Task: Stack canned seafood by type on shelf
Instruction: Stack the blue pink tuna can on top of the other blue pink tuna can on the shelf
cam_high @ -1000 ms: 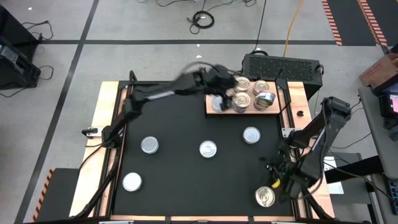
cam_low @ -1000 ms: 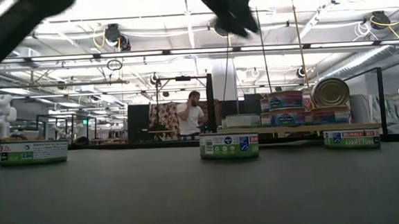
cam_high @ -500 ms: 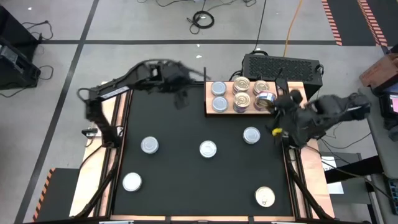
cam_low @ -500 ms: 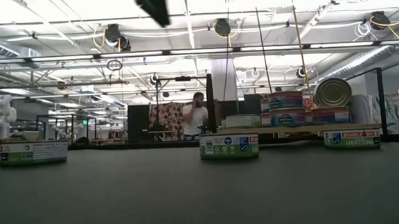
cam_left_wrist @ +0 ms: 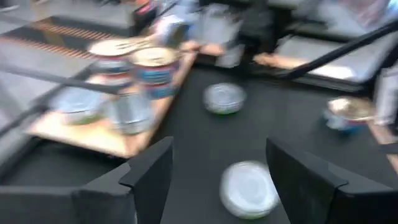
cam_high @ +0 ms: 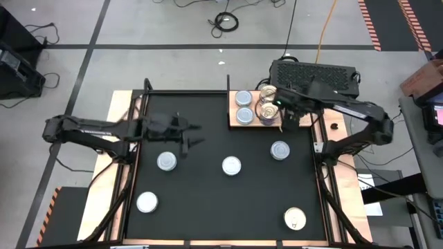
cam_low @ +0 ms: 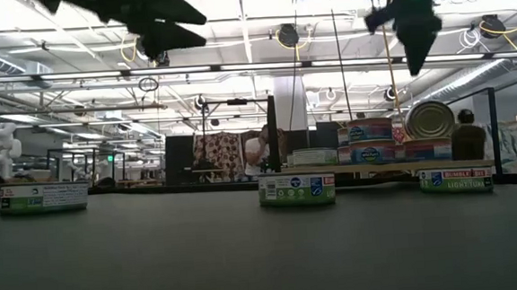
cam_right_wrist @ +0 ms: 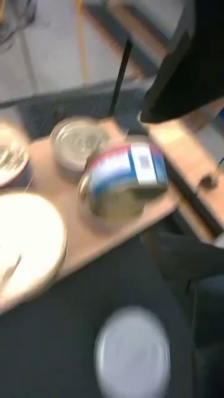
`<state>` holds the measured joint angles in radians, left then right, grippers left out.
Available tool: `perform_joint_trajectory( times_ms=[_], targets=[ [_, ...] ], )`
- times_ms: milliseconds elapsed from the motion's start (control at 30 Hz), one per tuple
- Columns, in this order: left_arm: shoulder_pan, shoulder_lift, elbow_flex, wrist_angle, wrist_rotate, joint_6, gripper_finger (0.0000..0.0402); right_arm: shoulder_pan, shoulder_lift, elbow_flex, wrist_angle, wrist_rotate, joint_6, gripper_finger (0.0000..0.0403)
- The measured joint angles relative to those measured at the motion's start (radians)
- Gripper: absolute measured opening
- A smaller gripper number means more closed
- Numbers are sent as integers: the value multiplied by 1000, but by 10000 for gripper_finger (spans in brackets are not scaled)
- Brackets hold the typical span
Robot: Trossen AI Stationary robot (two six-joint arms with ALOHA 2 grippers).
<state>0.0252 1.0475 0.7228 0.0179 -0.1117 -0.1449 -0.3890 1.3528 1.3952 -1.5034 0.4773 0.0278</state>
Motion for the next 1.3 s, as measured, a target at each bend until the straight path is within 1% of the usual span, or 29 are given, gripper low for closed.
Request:
perform_joint_trajectory(
  times_ms=[33,133,233,367,567,700,800,933,1300],
  targets=[
    [-15,0,-47,85,4,-4,253,-25,25,0,-4,19,-20,314],
    [-43,27,-146,304,0,-7,253,-92,85,3,-20,9,-72,349],
    [-63,69,-200,376,0,-8,253,-157,124,5,-32,-26,-133,370],
    [-84,123,-218,480,0,-6,253,-239,160,5,-44,-33,-182,384],
    [-87,192,-220,551,0,42,253,-312,166,6,-19,-41,-227,389],
    [-83,207,-220,552,0,50,253,-339,166,4,-2,-113,-237,389],
    [-84,207,-220,552,1,53,253,-339,166,-3,29,-121,-245,389],
    [-84,207,-220,551,3,50,253,-339,166,-3,34,-164,-235,389],
    [-85,207,-220,551,7,46,253,-352,214,-14,42,-169,-240,389]
  ],
)
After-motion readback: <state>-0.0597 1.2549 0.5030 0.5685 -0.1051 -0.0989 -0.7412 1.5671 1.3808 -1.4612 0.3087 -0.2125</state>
